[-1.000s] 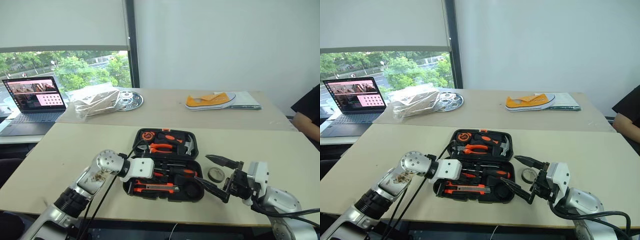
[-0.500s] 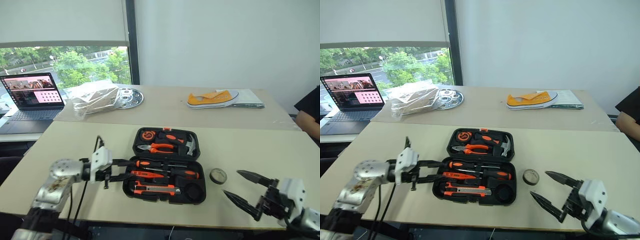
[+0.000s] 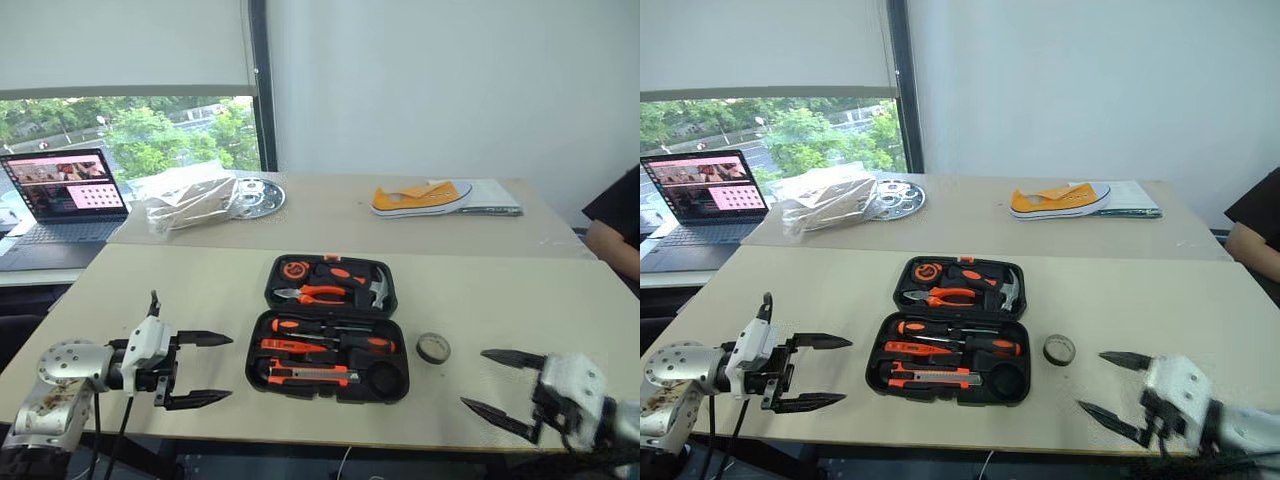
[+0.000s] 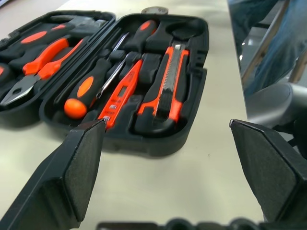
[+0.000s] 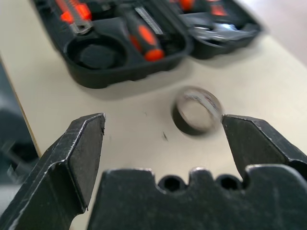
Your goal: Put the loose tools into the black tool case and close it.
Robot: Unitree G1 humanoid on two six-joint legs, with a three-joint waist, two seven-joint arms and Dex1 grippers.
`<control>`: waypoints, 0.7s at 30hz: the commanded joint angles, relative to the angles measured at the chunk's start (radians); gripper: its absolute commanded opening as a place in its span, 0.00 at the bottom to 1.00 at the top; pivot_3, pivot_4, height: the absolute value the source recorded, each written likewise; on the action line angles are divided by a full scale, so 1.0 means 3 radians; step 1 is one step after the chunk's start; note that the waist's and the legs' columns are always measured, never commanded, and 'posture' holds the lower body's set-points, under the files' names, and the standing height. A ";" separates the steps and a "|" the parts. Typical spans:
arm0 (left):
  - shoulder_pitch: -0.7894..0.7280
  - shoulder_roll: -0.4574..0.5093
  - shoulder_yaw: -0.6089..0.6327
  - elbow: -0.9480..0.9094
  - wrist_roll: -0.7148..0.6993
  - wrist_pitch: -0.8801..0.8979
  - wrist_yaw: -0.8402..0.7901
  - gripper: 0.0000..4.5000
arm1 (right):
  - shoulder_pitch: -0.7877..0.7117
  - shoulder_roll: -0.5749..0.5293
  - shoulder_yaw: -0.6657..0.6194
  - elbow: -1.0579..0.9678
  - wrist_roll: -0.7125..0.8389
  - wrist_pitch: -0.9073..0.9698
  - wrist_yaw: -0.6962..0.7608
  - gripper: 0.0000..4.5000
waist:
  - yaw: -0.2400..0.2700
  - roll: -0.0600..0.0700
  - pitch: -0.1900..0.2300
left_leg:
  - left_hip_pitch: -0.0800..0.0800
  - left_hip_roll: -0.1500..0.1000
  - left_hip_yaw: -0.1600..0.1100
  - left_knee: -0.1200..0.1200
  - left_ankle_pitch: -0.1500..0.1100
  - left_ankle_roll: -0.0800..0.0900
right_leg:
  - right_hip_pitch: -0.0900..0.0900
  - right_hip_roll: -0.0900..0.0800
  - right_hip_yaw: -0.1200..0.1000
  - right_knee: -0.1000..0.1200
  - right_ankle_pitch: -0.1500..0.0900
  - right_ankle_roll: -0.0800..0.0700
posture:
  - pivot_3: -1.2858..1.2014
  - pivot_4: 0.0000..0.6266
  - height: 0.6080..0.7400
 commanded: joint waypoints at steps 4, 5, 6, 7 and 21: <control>-0.0005 -0.0026 -0.0042 -0.0117 -0.0008 -0.0009 0.0050 1.00 | -0.0709 -0.0107 0.0728 0.0482 -0.0488 0.0169 0.0148 0.84 | 0.0045 -0.0001 0.0000 | -0.0003 0.0002 -0.0005 -0.0001 0.0004 -0.0008 | -0.0002 0.0027 -0.0006 0.0001 -0.0007 -0.0006 | 0.52 0.24 1.00; 0.0003 -0.0034 -0.0054 -0.0134 0.0002 -0.0023 0.0058 1.00 | -0.0813 -0.0105 0.0833 0.0577 -0.0567 0.0195 0.0167 0.76 | 0.0044 -0.0001 0.0001 | -0.0004 0.0002 -0.0004 -0.0002 0.0004 -0.0008 | -0.0003 0.0027 -0.0010 0.0001 -0.0008 -0.0005 | 0.52 0.24 1.00; 0.0015 -0.0040 -0.0059 -0.0150 0.0007 -0.0033 0.0068 1.00 | -0.0896 -0.0115 0.0918 0.0660 -0.0642 0.0222 0.0178 0.69 | 0.0041 -0.0001 0.0001 | -0.0006 0.0001 -0.0002 -0.0002 0.0003 -0.0006 | -0.0005 0.0028 -0.0012 -0.0001 -0.0010 -0.0004 | 0.52 0.24 1.00; 0.0037 -0.0037 -0.0056 -0.0176 0.0008 -0.0042 0.0075 1.00 | -0.0969 -0.0137 0.0991 0.0726 -0.0701 0.0269 0.0199 0.64 | 0.0036 -0.0001 0.0001 | -0.0010 0.0000 -0.0001 -0.0002 0.0002 -0.0004 | -0.0007 0.0027 -0.0012 -0.0002 -0.0011 -0.0002 | 0.52 0.24 1.00; 0.0105 -0.0053 -0.0061 -0.0158 0.0028 -0.0167 0.0106 1.00 | -0.1257 -0.0181 0.0942 0.0676 -0.0320 -0.0062 0.0739 0.01 | 0.0029 0.0001 0.0002 | -0.0014 0.0001 0.0002 0.0004 0.0001 -0.0004 | -0.0008 0.0026 -0.0010 -0.0003 -0.0011 0.0003 | 0.52 0.24 1.00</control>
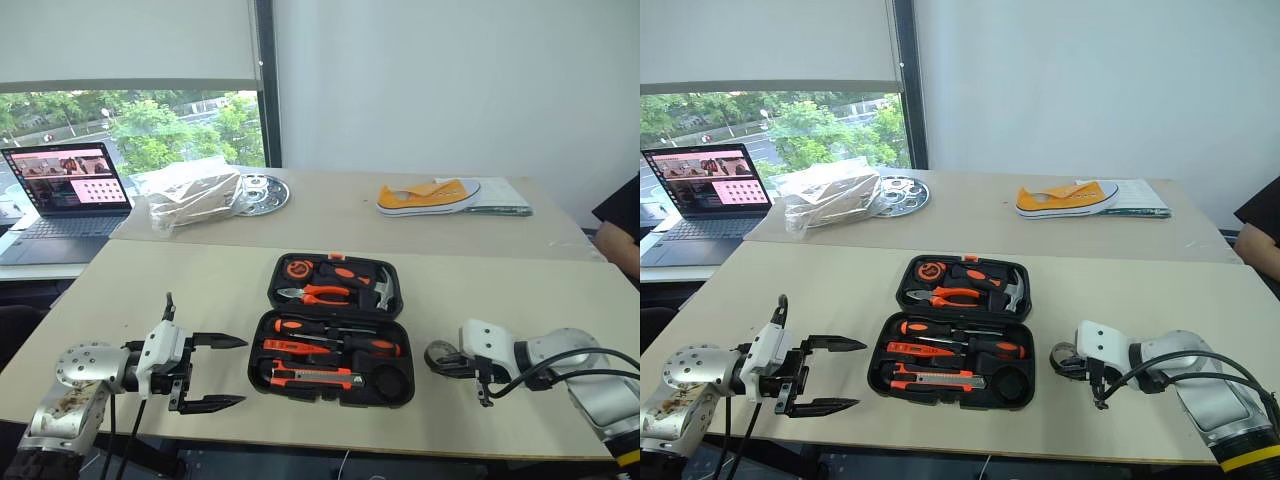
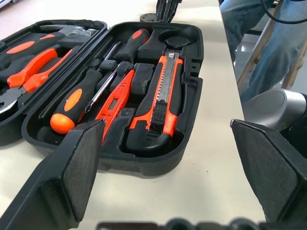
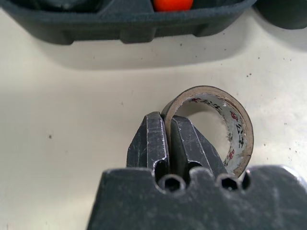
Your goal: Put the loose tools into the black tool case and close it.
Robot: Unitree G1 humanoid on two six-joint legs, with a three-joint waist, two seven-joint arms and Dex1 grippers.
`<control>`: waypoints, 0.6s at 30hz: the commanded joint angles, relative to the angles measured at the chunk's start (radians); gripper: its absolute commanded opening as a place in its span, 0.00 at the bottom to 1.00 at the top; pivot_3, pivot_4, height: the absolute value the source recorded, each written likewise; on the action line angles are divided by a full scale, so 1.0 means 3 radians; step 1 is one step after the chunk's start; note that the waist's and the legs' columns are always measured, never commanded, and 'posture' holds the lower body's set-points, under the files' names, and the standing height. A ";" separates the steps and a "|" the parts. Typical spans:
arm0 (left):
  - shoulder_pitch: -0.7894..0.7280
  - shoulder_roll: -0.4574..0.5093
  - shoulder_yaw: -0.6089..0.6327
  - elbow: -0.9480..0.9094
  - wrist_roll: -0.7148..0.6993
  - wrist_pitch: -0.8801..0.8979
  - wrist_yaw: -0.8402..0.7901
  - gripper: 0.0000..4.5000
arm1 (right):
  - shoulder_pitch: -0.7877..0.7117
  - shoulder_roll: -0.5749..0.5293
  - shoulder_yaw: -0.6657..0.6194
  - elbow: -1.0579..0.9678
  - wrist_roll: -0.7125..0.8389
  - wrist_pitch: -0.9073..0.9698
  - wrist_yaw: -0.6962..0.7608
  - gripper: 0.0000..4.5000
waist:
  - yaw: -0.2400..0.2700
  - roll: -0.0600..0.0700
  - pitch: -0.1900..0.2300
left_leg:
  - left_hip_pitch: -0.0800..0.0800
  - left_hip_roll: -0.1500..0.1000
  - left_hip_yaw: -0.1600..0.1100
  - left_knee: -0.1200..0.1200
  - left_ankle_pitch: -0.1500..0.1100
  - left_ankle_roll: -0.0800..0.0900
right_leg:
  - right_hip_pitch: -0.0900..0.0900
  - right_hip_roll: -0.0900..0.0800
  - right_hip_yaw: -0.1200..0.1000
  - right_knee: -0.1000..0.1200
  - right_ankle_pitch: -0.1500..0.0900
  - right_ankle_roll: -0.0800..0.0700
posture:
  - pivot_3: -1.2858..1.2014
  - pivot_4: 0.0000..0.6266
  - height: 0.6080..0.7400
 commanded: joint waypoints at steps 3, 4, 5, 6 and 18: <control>0.0029 -0.0014 0.0009 -0.0002 0.0016 -0.0121 -0.0014 1.00 | -0.0114 -0.0027 -0.0210 -0.0648 0.0821 0.0086 0.0515 0.01 | -0.0008 0.0006 0.0004 | 0.0001 0.0001 0.0000 0.0000 0.0000 -0.0001 | -0.0001 0.0001 0.0000 0.0002 0.0000 0.0000 | 0.52 0.24 1.00; 0.0023 -0.0014 0.0003 0.0006 0.0017 -0.0125 -0.0015 1.00 | -0.0132 -0.0030 -0.0181 -0.0771 0.0915 0.0218 0.0536 0.01 | -0.0013 0.0006 0.0004 | 0.0002 0.0002 0.0000 0.0000 0.0001 -0.0001 | -0.0001 0.0001 0.0000 0.0002 0.0000 -0.0001 | 0.52 0.24 1.00; 0.0020 -0.0016 -0.0003 0.0012 0.0018 -0.0129 -0.0018 1.00 | -0.0165 -0.0020 -0.0125 -0.0910 0.0972 0.0397 0.0503 0.01 | -0.0014 0.0006 0.0004 | 0.0003 0.0003 -0.0001 -0.0001 0.0001 -0.0002 | 0.0000 0.0001 -0.0001 0.0003 0.0000 -0.0001 | 0.52 0.24 1.00; 0.0013 -0.0018 -0.0009 0.0019 0.0021 -0.0131 -0.0020 1.00 | -0.0199 -0.0011 -0.0064 -0.1023 0.0995 0.0558 0.0459 0.01 | -0.0014 0.0006 0.0004 | 0.0003 0.0003 -0.0001 -0.0001 0.0001 -0.0002 | 0.0001 0.0001 -0.0001 0.0003 0.0001 -0.0001 | 0.52 0.24 1.00; 0.0009 -0.0020 -0.0057 0.0045 0.0072 -0.0175 -0.0025 1.00 | -0.0557 0.0123 0.0700 -0.1120 0.0334 0.1073 0.0151 0.01 | 0.0000 0.0006 0.0004 | -0.0004 0.0000 -0.0001 0.0001 0.0000 -0.0001 | -0.0005 -0.0002 -0.0004 0.0002 0.0001 -0.0002 | 0.52 0.24 1.00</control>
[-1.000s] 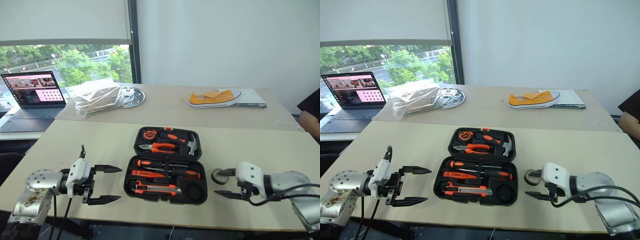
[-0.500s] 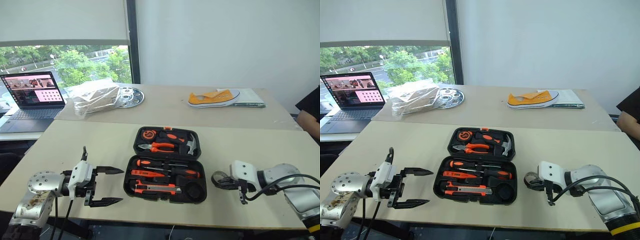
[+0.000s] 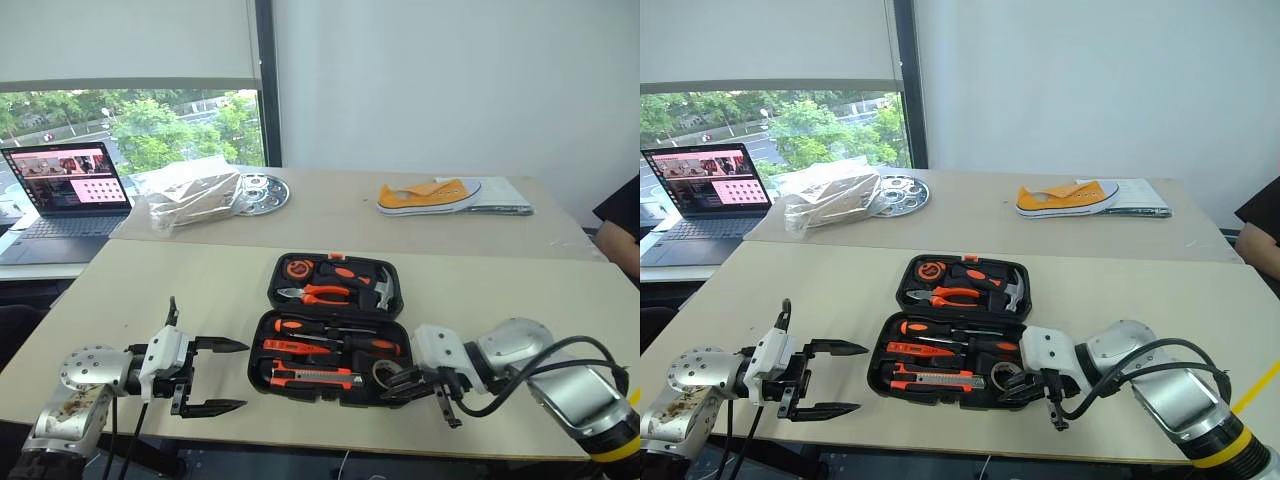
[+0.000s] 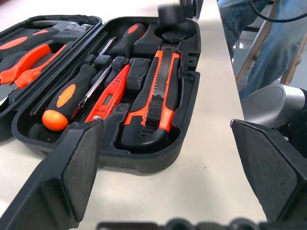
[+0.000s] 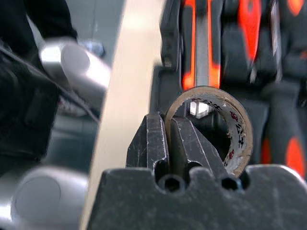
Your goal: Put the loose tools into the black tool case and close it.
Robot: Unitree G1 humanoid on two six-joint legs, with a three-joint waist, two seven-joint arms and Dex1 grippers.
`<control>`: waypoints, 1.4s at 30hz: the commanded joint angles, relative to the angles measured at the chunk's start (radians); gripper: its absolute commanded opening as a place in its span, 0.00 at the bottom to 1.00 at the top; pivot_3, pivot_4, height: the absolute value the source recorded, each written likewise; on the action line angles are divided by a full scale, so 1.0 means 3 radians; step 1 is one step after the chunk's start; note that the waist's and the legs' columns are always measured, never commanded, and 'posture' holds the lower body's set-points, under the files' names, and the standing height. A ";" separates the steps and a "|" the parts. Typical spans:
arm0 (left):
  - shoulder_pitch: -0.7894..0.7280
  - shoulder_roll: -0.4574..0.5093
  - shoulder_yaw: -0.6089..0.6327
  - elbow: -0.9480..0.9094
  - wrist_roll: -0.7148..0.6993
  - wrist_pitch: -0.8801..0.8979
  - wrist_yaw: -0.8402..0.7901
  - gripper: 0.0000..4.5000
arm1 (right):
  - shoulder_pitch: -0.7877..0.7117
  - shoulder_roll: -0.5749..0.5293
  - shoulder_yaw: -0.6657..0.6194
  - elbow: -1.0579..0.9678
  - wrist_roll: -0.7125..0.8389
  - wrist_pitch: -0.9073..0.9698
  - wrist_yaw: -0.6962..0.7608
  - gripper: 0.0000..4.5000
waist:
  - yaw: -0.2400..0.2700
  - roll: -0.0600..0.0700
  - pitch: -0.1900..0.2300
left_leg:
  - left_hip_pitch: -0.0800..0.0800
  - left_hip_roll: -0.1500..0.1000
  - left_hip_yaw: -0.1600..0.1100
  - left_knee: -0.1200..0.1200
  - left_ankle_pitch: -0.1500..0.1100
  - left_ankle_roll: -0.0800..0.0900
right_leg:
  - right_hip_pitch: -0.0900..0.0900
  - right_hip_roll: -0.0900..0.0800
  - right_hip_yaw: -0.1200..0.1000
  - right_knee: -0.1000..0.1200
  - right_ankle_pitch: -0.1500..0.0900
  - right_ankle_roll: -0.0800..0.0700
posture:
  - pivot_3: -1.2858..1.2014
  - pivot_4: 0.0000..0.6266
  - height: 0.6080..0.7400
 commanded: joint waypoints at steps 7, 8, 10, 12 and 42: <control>-0.0025 0.0028 0.0037 0.0021 0.0027 -0.0083 0.0018 1.00 | -0.0187 0.0020 0.0220 0.0049 -0.0181 0.0273 0.0082 0.01 | -0.0023 0.0000 0.0000 | 0.0001 0.0001 0.0001 0.0000 0.0001 -0.0001 | 0.0001 0.0002 0.0000 0.0002 0.0000 0.0000 | 0.52 0.24 1.00; -0.0039 0.0036 0.0045 0.0038 0.0030 -0.0086 0.0020 1.00 | -0.0204 -0.0005 0.0256 0.0054 -0.0200 0.0334 0.0114 0.01 | -0.0024 0.0000 0.0000 | 0.0003 0.0001 0.0000 0.0000 0.0001 -0.0001 | 0.0002 0.0002 0.0000 0.0002 0.0000 0.0000 | 0.52 0.24 1.00; -0.0065 0.0039 0.0062 0.0064 0.0028 -0.0079 0.0040 1.00 | -0.0235 -0.0056 0.0301 0.0025 -0.0199 0.0500 0.0160 0.09 | -0.0024 0.0000 0.0000 | 0.0003 0.0001 0.0000 0.0000 0.0001 -0.0001 | 0.0003 0.0002 0.0000 0.0001 0.0000 0.0000 | 0.52 0.24 1.00; -0.0081 0.0031 0.0073 0.0072 0.0006 -0.0054 0.0064 1.00 | -0.0260 -0.0039 0.0292 0.0019 -0.0171 0.0370 0.0224 0.24 | -0.0022 0.0000 0.0000 | 0.0004 0.0001 0.0000 0.0000 0.0001 -0.0001 | 0.0003 0.0001 0.0000 0.0001 0.0000 0.0000 | 0.52 0.24 1.00; -0.1271 -0.0522 -0.0443 0.0930 0.0806 0.0692 0.1434 0.00 | -0.0546 0.0776 -0.0610 0.2151 -0.0530 -0.1328 -0.0603 0.00 | -0.0078 -0.0002 0.0001 | -0.0010 -0.0003 0.0001 0.0006 0.0005 -0.0004 | 0.0002 0.0007 -0.0014 0.0003 0.0012 0.0008 | 0.52 0.24 1.00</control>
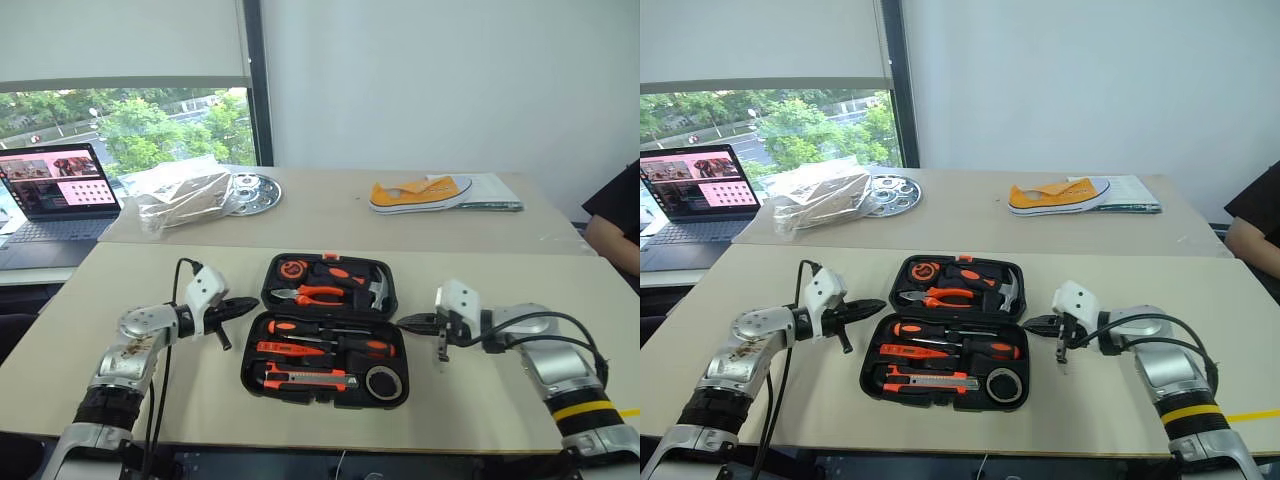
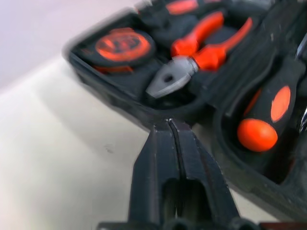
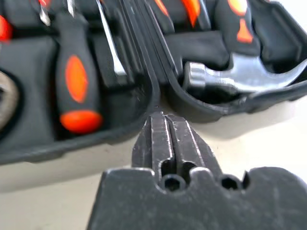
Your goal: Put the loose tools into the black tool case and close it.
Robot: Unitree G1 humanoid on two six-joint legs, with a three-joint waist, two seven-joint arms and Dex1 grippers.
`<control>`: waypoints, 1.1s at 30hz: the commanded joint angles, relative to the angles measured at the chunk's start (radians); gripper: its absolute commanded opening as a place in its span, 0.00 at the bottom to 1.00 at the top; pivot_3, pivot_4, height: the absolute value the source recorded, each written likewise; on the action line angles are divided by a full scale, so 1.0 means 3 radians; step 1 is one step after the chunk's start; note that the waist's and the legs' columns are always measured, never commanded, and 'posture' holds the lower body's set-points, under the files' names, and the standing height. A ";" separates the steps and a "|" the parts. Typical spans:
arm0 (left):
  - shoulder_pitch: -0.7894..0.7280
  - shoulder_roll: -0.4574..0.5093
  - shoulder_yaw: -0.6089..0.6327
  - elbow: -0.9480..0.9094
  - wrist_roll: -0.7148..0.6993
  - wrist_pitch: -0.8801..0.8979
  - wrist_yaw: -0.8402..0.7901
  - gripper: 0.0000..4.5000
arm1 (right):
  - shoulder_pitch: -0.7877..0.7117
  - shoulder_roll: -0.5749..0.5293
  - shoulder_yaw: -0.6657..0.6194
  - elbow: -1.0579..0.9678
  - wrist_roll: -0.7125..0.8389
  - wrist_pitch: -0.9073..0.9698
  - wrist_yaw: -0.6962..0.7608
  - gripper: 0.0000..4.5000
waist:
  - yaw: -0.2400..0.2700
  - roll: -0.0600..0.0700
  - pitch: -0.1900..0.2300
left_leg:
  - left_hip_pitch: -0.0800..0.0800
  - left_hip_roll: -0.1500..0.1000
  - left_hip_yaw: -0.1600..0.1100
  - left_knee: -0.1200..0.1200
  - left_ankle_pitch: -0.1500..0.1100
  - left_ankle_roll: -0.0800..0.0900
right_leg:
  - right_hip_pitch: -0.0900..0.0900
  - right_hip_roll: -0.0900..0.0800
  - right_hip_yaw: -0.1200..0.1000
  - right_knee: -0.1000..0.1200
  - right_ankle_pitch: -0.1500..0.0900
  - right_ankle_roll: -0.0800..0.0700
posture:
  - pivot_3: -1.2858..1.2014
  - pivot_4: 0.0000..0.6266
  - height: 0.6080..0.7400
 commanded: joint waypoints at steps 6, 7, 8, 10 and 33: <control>-0.0024 -0.0076 -0.0184 -0.0235 -0.0025 0.0185 -0.0225 0.00 | -0.0122 0.0116 0.0098 0.0003 -0.0134 -0.0080 -0.0050 0.00 | 0.0010 0.0001 0.0000 | 0.0000 -0.0001 0.0006 0.0002 0.0000 0.0000 | 0.0001 -0.0003 0.0000 -0.0004 -0.0001 0.0002 | 0.52 0.24 1.00; 0.0001 -0.0075 -0.0194 -0.0277 -0.0026 0.0207 -0.0233 0.00 | -0.0101 0.0119 0.0100 -0.0050 -0.0115 -0.0055 -0.0027 0.00 | 0.0013 0.0001 0.0001 | 0.0000 -0.0001 0.0006 0.0002 0.0000 0.0000 | 0.0002 -0.0004 -0.0001 -0.0004 -0.0001 0.0002 | 0.52 0.24 1.00; 0.0024 -0.0073 -0.0197 -0.0314 -0.0026 0.0225 -0.0231 0.00 | -0.0079 0.0119 0.0101 -0.0101 -0.0093 -0.0030 -0.0004 0.00 | 0.0012 0.0001 0.0001 | -0.0001 -0.0002 0.0006 0.0003 0.0000 0.0000 | 0.0002 -0.0004 -0.0001 -0.0004 -0.0001 0.0002 | 0.52 0.24 1.00; 0.0109 -0.0052 -0.0176 -0.0441 -0.0058 0.0290 -0.0233 0.00 | -0.0004 0.0087 0.0106 -0.0264 -0.0056 0.0036 0.0048 0.00 | 0.0008 0.0001 0.0001 | -0.0001 -0.0001 0.0003 0.0001 0.0000 0.0000 | 0.0002 -0.0004 0.0000 -0.0003 -0.0002 0.0003 | 0.52 0.24 1.00; -0.0355 0.0608 0.0340 -0.0773 -0.0843 0.3114 0.0217 0.74 | -0.0375 -0.0585 -0.0161 -0.1287 0.0874 0.3650 -0.0444 0.91 | 0.0016 0.0002 0.0003 | 0.0017 0.0001 -0.0007 0.0004 0.0005 -0.0006 | 0.0009 -0.0006 0.0016 0.0012 0.0001 -0.0004 | 0.52 0.24 1.00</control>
